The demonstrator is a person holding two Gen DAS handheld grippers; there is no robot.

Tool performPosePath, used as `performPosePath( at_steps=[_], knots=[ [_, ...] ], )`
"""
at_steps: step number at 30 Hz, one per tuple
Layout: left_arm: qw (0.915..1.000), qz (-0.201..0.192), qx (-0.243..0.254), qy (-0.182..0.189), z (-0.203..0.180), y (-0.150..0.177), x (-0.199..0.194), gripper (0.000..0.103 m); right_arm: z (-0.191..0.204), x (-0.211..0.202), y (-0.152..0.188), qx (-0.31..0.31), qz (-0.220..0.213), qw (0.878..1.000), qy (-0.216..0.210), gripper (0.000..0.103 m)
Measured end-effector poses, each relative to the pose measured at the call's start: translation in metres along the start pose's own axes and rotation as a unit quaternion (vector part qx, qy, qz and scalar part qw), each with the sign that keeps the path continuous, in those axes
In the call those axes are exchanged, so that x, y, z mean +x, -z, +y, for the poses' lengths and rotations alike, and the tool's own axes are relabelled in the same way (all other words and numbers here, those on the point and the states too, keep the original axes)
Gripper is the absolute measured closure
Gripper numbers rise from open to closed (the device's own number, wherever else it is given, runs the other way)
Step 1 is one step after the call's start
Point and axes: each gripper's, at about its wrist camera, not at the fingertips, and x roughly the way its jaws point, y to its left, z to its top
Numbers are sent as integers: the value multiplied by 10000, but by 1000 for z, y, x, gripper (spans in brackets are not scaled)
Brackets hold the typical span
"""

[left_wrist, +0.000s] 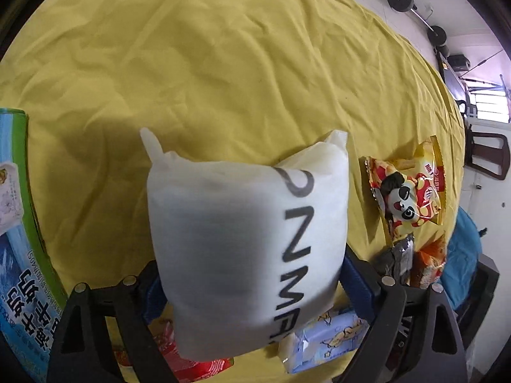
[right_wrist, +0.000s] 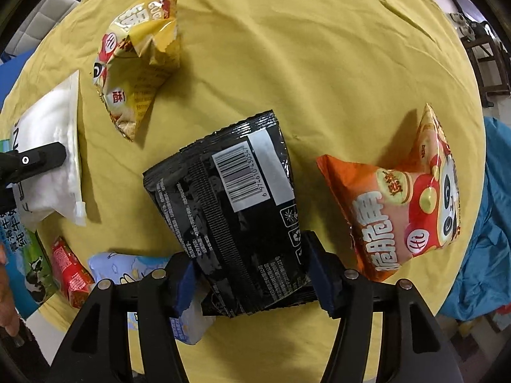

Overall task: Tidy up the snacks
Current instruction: 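Carry white pouch with left tool while right tool carries black bag into box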

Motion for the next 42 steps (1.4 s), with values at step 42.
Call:
performPosePath(
  at_steps=[42],
  knots=[
    [9541,-2678,884,-1012,86,134,-241,27,198,-173,161,-635,-1870,9774,-749,52]
  ],
)
